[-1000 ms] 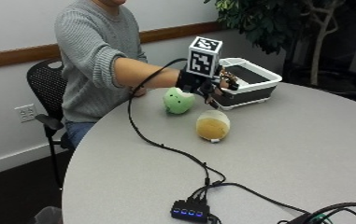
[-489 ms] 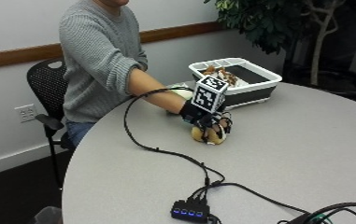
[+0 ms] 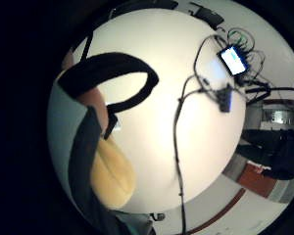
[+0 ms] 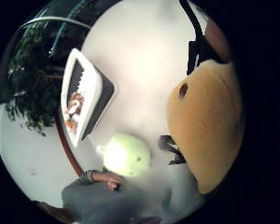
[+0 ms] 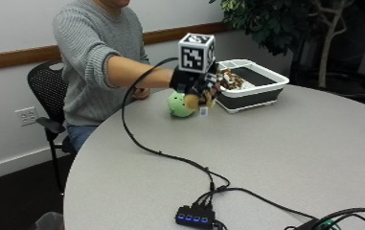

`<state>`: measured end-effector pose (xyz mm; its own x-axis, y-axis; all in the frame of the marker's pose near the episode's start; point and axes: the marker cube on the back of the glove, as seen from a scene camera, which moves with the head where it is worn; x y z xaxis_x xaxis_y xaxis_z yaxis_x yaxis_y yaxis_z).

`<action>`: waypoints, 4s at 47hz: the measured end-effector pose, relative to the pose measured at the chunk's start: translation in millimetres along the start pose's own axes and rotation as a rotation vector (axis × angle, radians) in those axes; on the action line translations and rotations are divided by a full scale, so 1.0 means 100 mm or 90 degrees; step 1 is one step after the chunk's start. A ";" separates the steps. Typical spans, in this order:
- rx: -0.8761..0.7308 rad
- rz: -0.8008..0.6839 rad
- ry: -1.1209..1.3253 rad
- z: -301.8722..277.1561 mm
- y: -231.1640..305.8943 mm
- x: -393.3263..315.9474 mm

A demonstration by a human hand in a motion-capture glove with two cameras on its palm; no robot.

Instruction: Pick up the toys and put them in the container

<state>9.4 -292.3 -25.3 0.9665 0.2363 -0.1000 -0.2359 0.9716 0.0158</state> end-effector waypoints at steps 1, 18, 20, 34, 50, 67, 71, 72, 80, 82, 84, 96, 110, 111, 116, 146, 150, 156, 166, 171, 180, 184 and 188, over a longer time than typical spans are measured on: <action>0.010 -0.010 0.003 -0.11 0.01 -0.04; 0.064 -0.138 0.022 -0.77 -0.22 -0.96; 0.066 -0.154 0.082 -0.71 -0.31 -1.13; 0.060 -0.185 0.039 -0.59 -0.67 -2.54; 0.009 -0.215 -0.047 -0.43 -0.75 -2.95; -0.024 -0.232 -0.066 -0.18 -0.54 -2.75; -0.022 -0.253 -0.073 -0.22 -0.38 -2.63; -0.022 -0.257 -0.072 -0.22 -0.33 -2.61; -0.026 -0.260 -0.057 -0.26 0.39 -2.12; -0.040 -0.293 -0.120 -0.27 0.69 -2.07; -0.044 -0.305 -0.132 -0.26 0.93 -1.95; -0.084 -0.271 -0.078 0.22 1.45 -1.47; -0.174 -0.209 0.016 1.46 1.40 -1.38; -0.174 -0.211 0.015 1.50 1.40 -1.37; -0.127 -0.215 0.047 1.58 1.42 -1.37; 0.136 -0.278 -0.074 -0.23 0.74 -1.65; 0.140 -0.276 -0.064 -0.44 0.54 -1.74; 0.135 -0.263 -0.058 -0.41 0.25 -1.97; 0.087 -0.280 -0.045 -0.25 -0.25 -2.46; 0.041 -0.254 0.071 -0.09 -0.43 -2.46; -0.082 -0.321 0.064 0.05 -0.30 -2.33; -0.069 -0.319 0.035 -0.02 -0.20 -2.17; -0.060 -0.310 0.024 -0.08 -0.08 -2.02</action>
<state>-184.4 -347.7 -12.8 0.9628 -0.2473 -0.1092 0.2327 0.9637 -0.1308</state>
